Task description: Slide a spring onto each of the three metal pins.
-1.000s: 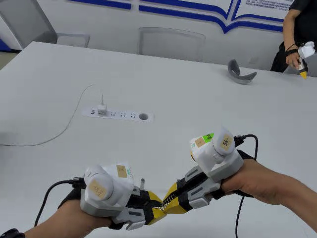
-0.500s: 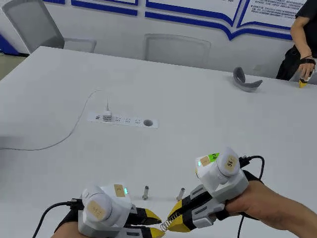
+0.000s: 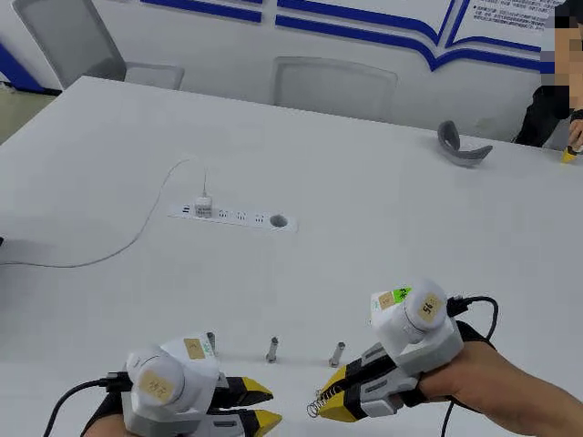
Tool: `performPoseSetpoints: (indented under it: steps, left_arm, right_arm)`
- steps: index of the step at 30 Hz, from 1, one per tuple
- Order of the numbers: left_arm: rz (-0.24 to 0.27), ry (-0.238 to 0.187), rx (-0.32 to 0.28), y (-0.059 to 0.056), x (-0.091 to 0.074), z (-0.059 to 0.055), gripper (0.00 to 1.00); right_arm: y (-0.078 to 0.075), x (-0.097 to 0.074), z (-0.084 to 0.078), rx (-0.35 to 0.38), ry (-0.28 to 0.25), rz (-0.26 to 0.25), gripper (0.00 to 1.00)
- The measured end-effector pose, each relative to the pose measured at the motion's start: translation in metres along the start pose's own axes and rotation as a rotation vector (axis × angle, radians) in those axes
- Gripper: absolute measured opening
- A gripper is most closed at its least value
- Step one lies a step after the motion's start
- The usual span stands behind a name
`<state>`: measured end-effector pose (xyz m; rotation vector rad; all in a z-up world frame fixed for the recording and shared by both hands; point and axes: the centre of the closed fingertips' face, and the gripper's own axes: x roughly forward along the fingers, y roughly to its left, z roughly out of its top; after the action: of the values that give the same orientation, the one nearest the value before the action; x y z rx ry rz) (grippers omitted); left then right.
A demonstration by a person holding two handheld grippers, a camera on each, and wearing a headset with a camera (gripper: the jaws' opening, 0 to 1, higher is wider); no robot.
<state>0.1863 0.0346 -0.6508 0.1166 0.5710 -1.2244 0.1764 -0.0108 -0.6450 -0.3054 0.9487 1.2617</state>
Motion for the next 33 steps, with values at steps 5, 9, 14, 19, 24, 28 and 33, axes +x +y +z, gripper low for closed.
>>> performPoseSetpoints:
  steps: [5,9,14,19,24,28,33]
  left_arm:
    - [0.053,-0.004,-0.029,0.014,-0.005,-0.005,0.19]
    - [0.101,-0.013,-0.063,0.023,-0.007,-0.010,0.21]
    - [0.144,-0.018,-0.102,0.033,-0.010,-0.017,0.23]
    - [0.177,-0.007,-0.110,0.041,-0.014,-0.023,0.27]
    - [0.200,-0.007,-0.126,0.049,-0.018,-0.027,0.30]
    - [0.218,-0.004,-0.122,0.053,-0.020,-0.027,0.33]
    - [0.237,-0.003,-0.122,0.059,-0.023,-0.028,0.34]
  right_arm:
    - [-0.011,0.004,-0.007,0.004,0.030,-0.030,0.13]
    - [-0.015,0.005,-0.007,0.012,0.032,-0.042,0.13]
    - [-0.023,0.010,-0.009,0.015,0.040,-0.064,0.13]
    - [-0.032,0.016,-0.010,0.016,0.052,-0.080,0.13]
    - [-0.044,0.021,-0.009,0.010,0.067,-0.096,0.13]
    - [-0.052,0.023,-0.005,0.003,0.078,-0.104,0.13]
    - [-0.062,0.025,0.002,0.001,0.082,-0.118,0.13]
